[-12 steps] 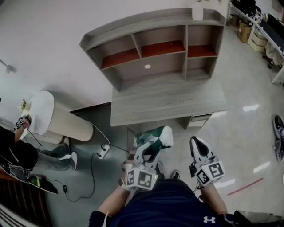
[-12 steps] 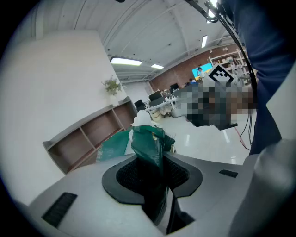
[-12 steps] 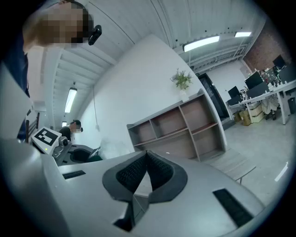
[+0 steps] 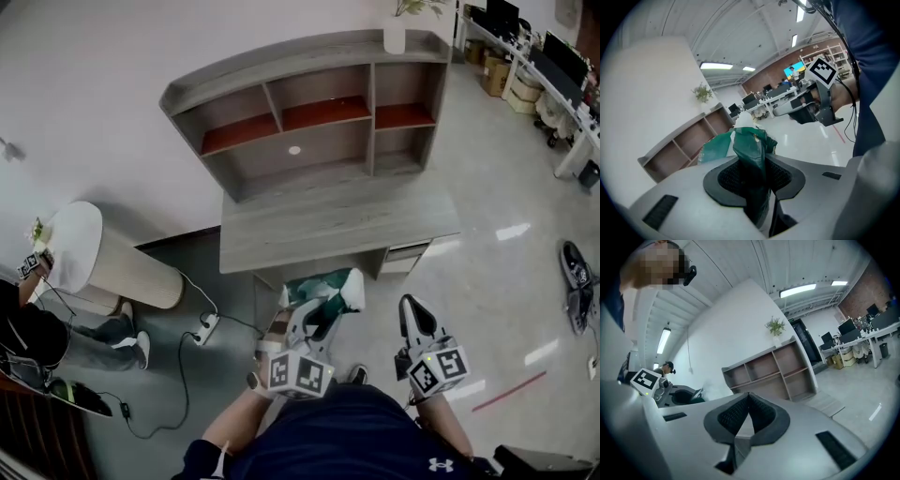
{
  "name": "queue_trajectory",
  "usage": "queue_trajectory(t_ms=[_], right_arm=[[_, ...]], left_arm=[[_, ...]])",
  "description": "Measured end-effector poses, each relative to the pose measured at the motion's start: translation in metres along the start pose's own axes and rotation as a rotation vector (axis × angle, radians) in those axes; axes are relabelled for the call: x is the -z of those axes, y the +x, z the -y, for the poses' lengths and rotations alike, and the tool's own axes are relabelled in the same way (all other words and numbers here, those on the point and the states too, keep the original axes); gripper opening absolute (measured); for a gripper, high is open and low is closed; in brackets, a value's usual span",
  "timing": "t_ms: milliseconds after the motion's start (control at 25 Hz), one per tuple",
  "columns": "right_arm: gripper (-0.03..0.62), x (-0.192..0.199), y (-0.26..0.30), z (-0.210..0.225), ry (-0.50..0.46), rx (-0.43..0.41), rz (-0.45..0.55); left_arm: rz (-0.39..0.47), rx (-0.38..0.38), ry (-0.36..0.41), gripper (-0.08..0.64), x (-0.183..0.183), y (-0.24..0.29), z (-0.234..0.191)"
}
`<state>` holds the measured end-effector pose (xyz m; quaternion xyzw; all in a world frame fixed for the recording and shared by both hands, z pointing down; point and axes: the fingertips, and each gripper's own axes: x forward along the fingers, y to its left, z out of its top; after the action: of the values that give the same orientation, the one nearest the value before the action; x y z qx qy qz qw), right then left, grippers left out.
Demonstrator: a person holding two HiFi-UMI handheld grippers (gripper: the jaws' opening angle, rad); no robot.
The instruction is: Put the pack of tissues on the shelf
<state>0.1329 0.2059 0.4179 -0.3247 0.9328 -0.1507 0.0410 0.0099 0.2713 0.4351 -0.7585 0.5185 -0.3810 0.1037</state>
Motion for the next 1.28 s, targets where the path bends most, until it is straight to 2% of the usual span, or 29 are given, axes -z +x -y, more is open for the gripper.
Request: queue_trajectory(t_ms=[160,280,400,520,840,1280], right_arm=[[0.011,-0.012,-0.008,-0.001,-0.026,-0.005,0.015],[0.011,-0.019,-0.01,0.001,-0.042,-0.012,0.023],[0.011,-0.018,-0.009,0.004,-0.042,-0.007,0.014],[0.011,-0.017,0.005,0.009,-0.04,-0.003,0.012],[0.011,-0.015,0.053,0.033,-0.042,0.078,-0.011],[0.011,-0.021,0.132,0.038,-0.058,0.137,-0.029]], left_arm=[[0.018,-0.033,0.0,0.124,-0.009,0.001,-0.008],[0.023,-0.059,0.03,0.124,-0.012,0.005,-0.013],[0.023,-0.068,0.008,0.124,-0.017,0.008,-0.017],[0.019,-0.07,0.017,0.124,-0.014,0.019,-0.03],[0.021,-0.016,0.005,0.124,0.014,0.066,-0.07],[0.072,0.032,-0.001,0.124,0.039,0.105,-0.135]])
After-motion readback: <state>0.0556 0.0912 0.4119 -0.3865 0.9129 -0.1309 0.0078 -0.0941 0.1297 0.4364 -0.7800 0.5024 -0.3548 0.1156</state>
